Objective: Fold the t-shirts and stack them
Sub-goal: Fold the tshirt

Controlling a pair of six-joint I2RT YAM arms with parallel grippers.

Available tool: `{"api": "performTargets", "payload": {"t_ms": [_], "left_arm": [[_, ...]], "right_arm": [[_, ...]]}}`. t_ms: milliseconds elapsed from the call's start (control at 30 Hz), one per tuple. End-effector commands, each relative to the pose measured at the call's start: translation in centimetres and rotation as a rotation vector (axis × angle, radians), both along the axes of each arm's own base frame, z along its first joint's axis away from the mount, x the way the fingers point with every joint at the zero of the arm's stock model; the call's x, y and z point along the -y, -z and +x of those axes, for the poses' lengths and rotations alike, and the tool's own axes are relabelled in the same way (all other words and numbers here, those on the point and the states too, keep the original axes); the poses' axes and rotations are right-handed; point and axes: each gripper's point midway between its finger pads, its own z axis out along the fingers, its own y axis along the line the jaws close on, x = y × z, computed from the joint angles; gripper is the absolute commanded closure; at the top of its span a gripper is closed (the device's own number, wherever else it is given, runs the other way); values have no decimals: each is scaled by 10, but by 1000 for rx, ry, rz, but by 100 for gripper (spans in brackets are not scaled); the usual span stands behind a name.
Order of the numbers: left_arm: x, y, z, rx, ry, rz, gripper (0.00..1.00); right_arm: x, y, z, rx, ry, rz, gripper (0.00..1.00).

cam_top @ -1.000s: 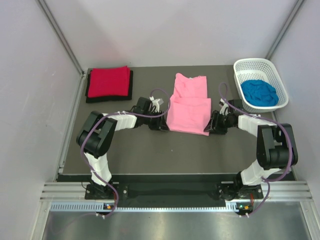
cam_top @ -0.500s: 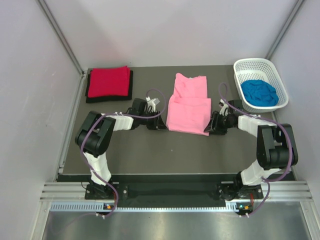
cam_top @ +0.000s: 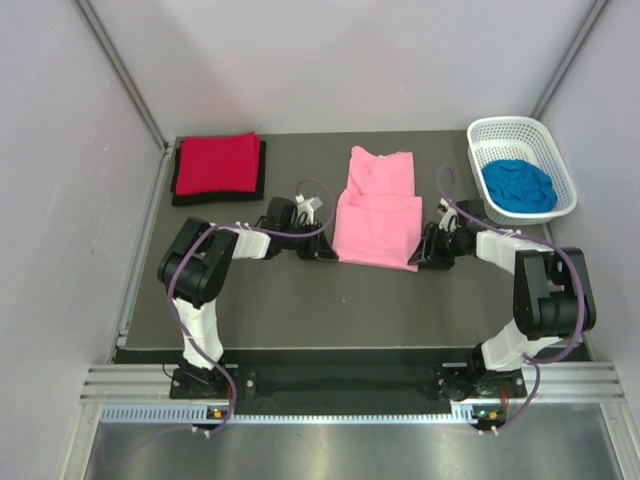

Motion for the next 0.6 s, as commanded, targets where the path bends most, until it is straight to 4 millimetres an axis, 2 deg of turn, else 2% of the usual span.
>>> {"api": "performTargets", "payload": {"t_ms": [0,67,200,300,333,400,433,467,500,567], "left_arm": [[4,-6,14,68,17,-7,73],[4,-8,16,79,22,-2,73],[2,-11,20,107,24,7,66],[2,-11,23,99,24,1,67],[3,-12,24,99,26,-2,70],[5,-13,22,86,36,-14,91],[5,-17,23,88,36,-17,100],[4,-18,24,81,30,-11,100],[0,-14,19,42,19,22,100],[-4,-20,23,56,6,59,100]], "right_arm": [[2,7,-8,-14,-19,-27,56],[1,6,-8,-10,-22,-24,56],[1,9,-8,-16,-24,-22,57],[1,10,-8,-19,-24,-21,58],[1,9,-8,-16,-26,-21,60],[1,10,-9,-27,-20,-21,71],[5,10,-7,-27,-6,-37,90],[9,10,-8,-32,5,-50,97],[13,7,-10,-38,19,-65,100],[22,5,-10,-37,40,-98,100]]}}
